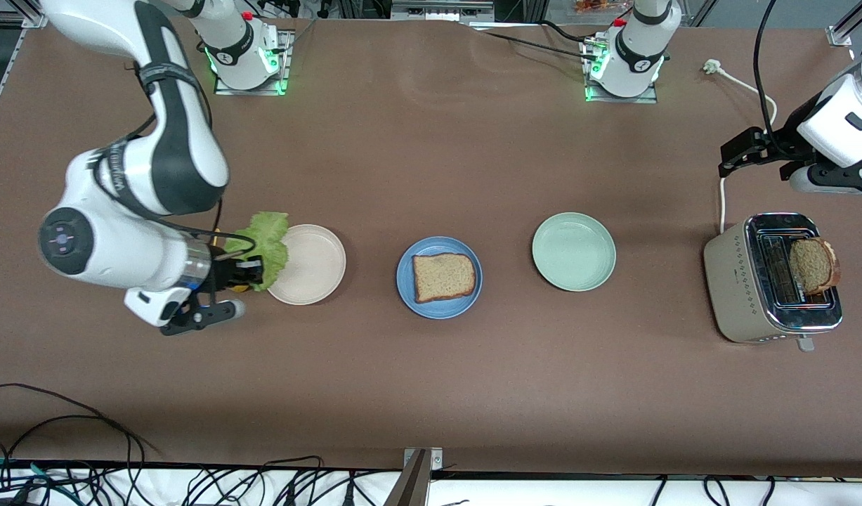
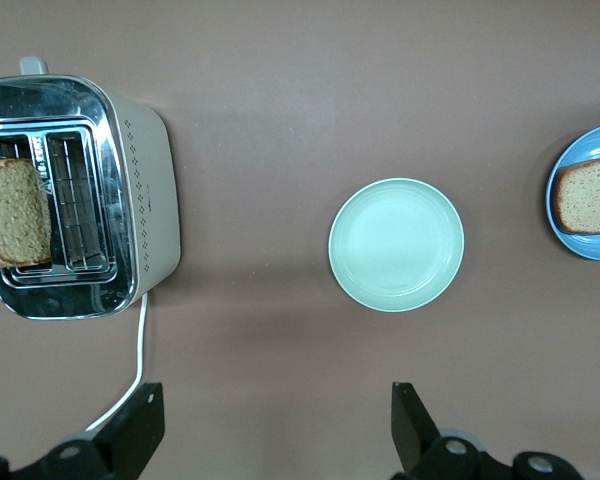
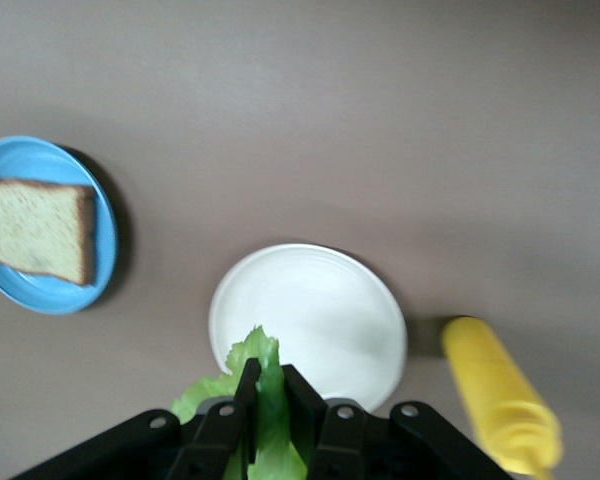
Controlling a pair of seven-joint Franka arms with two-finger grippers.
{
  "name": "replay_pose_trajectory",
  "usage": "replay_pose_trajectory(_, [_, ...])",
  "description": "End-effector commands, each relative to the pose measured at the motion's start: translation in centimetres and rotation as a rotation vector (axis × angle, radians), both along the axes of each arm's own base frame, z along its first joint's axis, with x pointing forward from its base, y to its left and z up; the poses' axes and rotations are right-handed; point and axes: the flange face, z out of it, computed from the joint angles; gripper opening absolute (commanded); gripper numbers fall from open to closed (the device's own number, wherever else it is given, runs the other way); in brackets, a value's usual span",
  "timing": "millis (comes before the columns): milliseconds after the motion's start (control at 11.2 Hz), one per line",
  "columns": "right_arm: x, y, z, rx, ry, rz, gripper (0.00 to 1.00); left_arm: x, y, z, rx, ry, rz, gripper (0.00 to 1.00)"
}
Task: Make sandwich in blue plate with both arms
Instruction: 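Lift the lettuce and carry it toward the blue plate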
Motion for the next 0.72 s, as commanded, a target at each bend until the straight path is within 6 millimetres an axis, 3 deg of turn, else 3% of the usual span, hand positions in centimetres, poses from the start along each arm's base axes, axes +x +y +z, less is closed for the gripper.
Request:
replay_pose_trajectory(0, [0.2, 5.4, -0.9, -0.035, -0.008, -0.104, 0.00, -0.5, 0.0, 0.3, -0.027, -0.012, -0.017, 1.00])
replay_pose_trajectory(358, [-1.1, 14.6, -3.7, -0.078, -0.007, -0.304, 0.00, -0.5, 0.1, 0.3, -0.025, -0.011, -0.017, 1.00])
replay_pose_trajectory(626, [-2.5, 19.6, -5.5, -0.075, -0.027, -0.383, 0.00, -0.4, 0.1, 0.3, -0.025, -0.011, -0.017, 1.00])
